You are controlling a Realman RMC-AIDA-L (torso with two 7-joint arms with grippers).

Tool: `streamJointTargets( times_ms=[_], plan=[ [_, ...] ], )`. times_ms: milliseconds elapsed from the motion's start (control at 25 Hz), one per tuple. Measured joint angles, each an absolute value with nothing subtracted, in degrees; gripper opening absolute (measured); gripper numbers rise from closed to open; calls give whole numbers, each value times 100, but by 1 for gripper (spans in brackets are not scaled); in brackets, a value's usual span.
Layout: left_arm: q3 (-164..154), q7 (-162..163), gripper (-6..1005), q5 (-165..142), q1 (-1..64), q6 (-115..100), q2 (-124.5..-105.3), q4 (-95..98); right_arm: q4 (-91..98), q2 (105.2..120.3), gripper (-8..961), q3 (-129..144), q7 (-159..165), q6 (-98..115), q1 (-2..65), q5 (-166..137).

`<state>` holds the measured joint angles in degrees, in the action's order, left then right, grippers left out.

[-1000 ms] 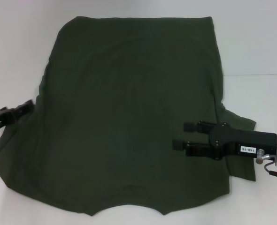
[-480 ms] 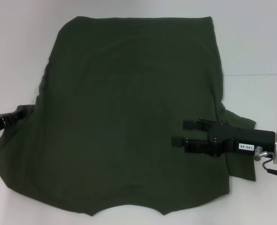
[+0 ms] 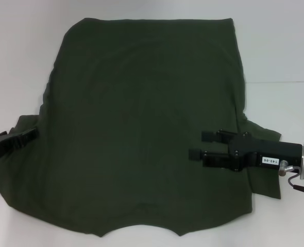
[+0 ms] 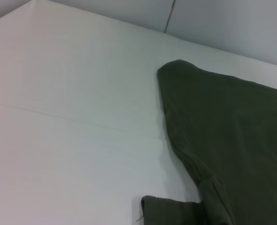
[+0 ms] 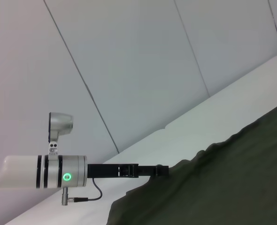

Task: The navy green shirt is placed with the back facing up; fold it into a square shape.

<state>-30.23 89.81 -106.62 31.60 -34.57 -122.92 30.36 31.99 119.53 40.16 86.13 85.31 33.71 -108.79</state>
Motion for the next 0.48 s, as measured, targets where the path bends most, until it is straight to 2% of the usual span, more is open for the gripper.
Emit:
streamJointTargets(
  times_ms=[480],
  plan=[
    [-3040, 8975, 892, -10741, 3188, -3326, -12290, 3019, 3189, 11953, 897, 4021, 8614, 8524, 3374, -10881]
  ],
)
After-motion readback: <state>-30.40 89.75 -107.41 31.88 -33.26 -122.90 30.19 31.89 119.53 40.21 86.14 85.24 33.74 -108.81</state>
